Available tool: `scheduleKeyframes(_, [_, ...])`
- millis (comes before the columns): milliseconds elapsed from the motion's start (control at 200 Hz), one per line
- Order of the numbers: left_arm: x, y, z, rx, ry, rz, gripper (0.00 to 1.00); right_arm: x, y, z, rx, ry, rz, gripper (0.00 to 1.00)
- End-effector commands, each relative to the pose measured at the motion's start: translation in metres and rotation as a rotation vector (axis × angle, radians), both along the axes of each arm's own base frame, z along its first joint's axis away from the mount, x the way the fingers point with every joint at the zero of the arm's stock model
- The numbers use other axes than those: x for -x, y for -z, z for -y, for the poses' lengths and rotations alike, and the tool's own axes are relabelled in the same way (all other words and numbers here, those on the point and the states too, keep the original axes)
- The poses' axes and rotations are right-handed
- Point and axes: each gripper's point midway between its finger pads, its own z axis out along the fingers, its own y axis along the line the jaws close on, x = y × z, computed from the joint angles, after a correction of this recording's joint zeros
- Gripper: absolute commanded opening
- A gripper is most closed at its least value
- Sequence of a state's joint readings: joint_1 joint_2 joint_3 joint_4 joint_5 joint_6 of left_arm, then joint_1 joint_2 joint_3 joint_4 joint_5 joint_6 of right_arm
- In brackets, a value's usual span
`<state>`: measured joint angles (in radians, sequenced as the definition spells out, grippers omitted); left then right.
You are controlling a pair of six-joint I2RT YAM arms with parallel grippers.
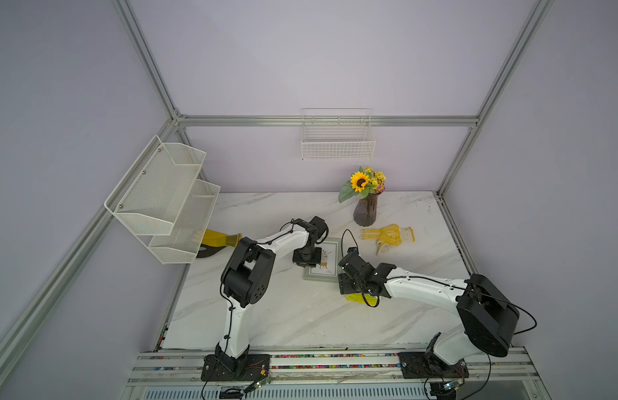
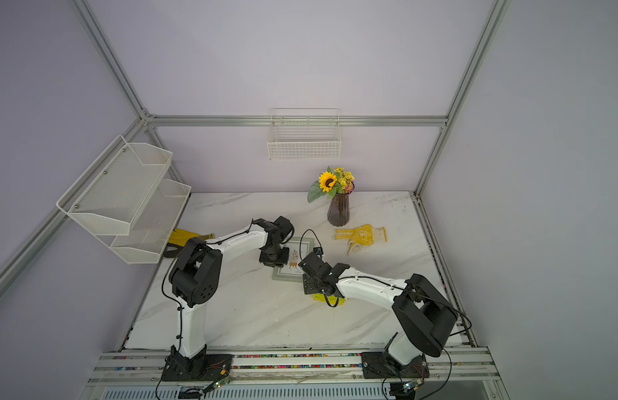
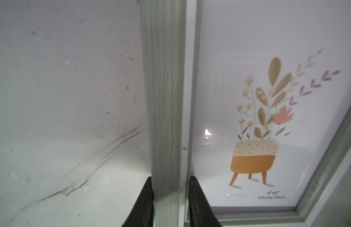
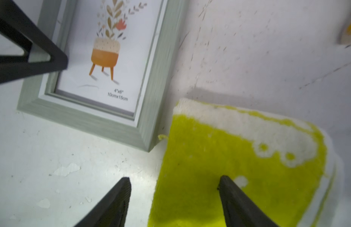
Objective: Wipe the picture frame with a cloth
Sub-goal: Move the picture frame to the center of the board.
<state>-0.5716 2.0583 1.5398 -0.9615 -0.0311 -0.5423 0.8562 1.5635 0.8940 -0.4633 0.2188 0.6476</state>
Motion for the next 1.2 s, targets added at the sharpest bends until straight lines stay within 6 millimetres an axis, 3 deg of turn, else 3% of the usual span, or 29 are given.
scheduleKeyframes(0, [0.021,0.018,-0.014,-0.058,-0.018,-0.073,0.21,0.016,0.015,0.012,0.072,0.058,-0.059,0.75])
scheduleKeyframes(275, [0.029,0.021,-0.018,-0.058,-0.029,-0.086,0.19,0.015,0.038,0.024,0.151,0.116,-0.080,0.76])
scheduleKeyframes(420, [0.032,0.019,-0.020,-0.063,-0.030,-0.077,0.19,0.027,0.065,0.031,0.211,0.114,-0.154,0.73])
scheduleKeyframes(640, [0.033,0.013,-0.022,-0.062,-0.034,-0.062,0.20,0.045,0.087,0.034,0.165,0.134,-0.228,0.36])
scheduleKeyframes(695, [0.033,0.012,-0.022,-0.058,-0.035,-0.062,0.20,0.049,0.089,0.034,0.152,0.138,-0.239,0.20])
scheduleKeyframes(715, [0.034,0.012,-0.022,-0.057,-0.036,-0.065,0.20,0.051,0.090,0.036,0.150,0.142,-0.242,0.10])
scheduleKeyframes(725, [0.034,0.012,-0.022,-0.055,-0.036,-0.064,0.20,0.051,0.090,0.036,0.149,0.143,-0.241,0.00])
scheduleKeyframes(815, [0.037,0.012,-0.021,-0.048,-0.035,-0.072,0.20,0.052,0.090,0.036,0.129,0.147,-0.237,0.00])
scheduleKeyframes(900, [0.042,0.014,-0.019,-0.045,-0.036,-0.080,0.20,0.043,0.080,0.030,0.101,0.121,-0.187,0.00])
scheduleKeyframes(970, [0.046,0.015,-0.019,-0.045,-0.036,-0.081,0.20,0.024,0.060,0.019,0.039,0.099,-0.120,0.00])
scheduleKeyframes(1055, [0.050,0.018,-0.019,-0.044,-0.037,-0.084,0.19,-0.007,0.024,0.004,-0.067,0.066,-0.007,0.00])
scheduleKeyframes(1195, [0.053,0.019,-0.019,-0.044,-0.034,-0.087,0.15,-0.069,-0.026,0.003,-0.173,0.045,0.147,0.00])
